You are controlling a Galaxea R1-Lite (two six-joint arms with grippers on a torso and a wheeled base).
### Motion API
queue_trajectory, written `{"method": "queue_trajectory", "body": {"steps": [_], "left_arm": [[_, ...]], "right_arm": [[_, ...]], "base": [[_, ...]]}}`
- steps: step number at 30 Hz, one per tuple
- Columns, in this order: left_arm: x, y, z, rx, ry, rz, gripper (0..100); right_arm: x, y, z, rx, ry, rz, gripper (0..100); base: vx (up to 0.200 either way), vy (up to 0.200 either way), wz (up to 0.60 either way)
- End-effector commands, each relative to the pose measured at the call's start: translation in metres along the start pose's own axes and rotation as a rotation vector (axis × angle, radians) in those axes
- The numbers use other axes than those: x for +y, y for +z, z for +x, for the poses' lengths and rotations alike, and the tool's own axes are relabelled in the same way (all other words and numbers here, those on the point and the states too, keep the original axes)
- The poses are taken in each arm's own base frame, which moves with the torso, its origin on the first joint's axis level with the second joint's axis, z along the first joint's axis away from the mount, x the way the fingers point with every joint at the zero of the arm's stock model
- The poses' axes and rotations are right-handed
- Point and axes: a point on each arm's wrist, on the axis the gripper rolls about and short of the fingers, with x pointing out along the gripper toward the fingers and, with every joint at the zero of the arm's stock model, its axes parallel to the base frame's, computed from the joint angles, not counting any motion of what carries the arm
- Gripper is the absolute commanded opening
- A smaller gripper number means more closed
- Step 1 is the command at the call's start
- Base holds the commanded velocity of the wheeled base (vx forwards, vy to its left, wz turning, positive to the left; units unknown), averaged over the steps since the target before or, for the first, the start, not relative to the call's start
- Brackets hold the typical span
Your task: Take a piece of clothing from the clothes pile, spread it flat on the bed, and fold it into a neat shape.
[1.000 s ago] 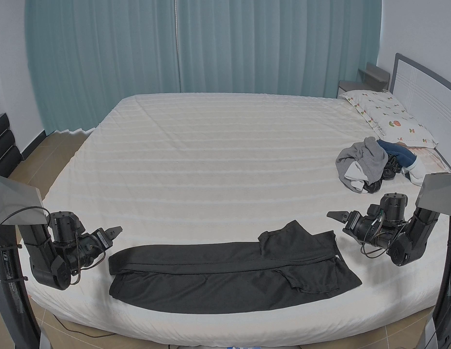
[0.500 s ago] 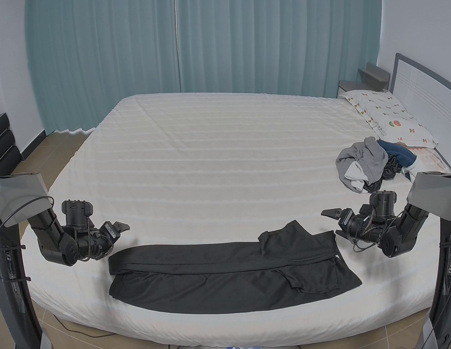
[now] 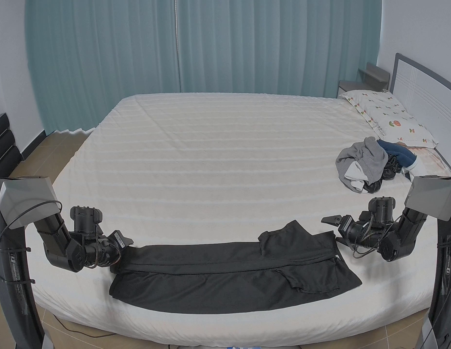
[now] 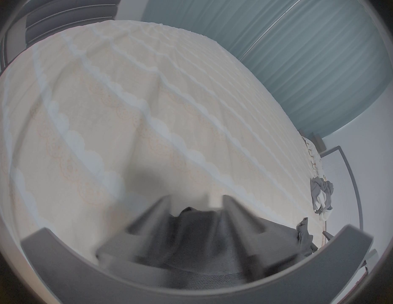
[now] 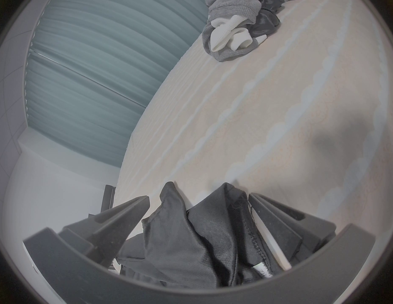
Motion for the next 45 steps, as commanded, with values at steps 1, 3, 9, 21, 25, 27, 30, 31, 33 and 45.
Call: {"method": "queue_trajectory", "body": {"steps": [1, 3, 9, 21, 25, 27, 30, 31, 33, 45], "left_arm": [[0.002, -0.002, 0.000, 0.001, 0.014, -0.004, 0], [0.003, -0.001, 0.000, -0.010, 0.027, -0.008, 0], [0.008, 0.004, -0.001, -0.064, 0.067, -0.056, 0], [0.004, 0.011, -0.003, -0.141, 0.003, -0.191, 0], [0.006, 0.006, -0.001, -0.129, 0.009, -0.183, 0], [0.006, 0.007, -0.001, -0.140, 0.000, -0.184, 0], [0.007, 0.006, 0.000, -0.143, -0.004, -0.182, 0], [0.007, 0.006, 0.000, -0.142, -0.002, -0.182, 0], [0.007, 0.005, 0.000, -0.141, -0.003, -0.181, 0], [0.007, 0.005, 0.000, -0.141, -0.002, -0.179, 0]], "right_arm": [[-0.002, -0.003, 0.000, 0.007, -0.007, 0.003, 100], [-0.002, -0.003, -0.001, 0.007, -0.007, 0.003, 100], [-0.001, -0.004, -0.004, 0.011, -0.009, 0.004, 100], [-0.001, -0.005, -0.005, 0.010, -0.013, 0.004, 100], [0.001, -0.006, -0.003, 0.012, -0.008, 0.000, 100], [0.002, -0.005, -0.001, 0.011, -0.004, -0.003, 100], [0.002, -0.005, -0.002, 0.010, -0.003, -0.003, 100], [0.002, -0.006, -0.002, 0.012, -0.005, -0.004, 100], [0.002, -0.006, -0.004, 0.014, -0.007, -0.003, 100], [0.018, -0.005, -0.027, -0.020, 0.032, -0.030, 100]], "base": [[0.000, 0.000, 0.00], [0.000, 0.000, 0.00], [0.000, 0.000, 0.00], [0.000, 0.000, 0.00], [0.000, 0.000, 0.00], [0.000, 0.000, 0.00], [0.000, 0.000, 0.00], [0.000, 0.000, 0.00], [0.000, 0.000, 0.00], [0.000, 0.000, 0.00]]}}
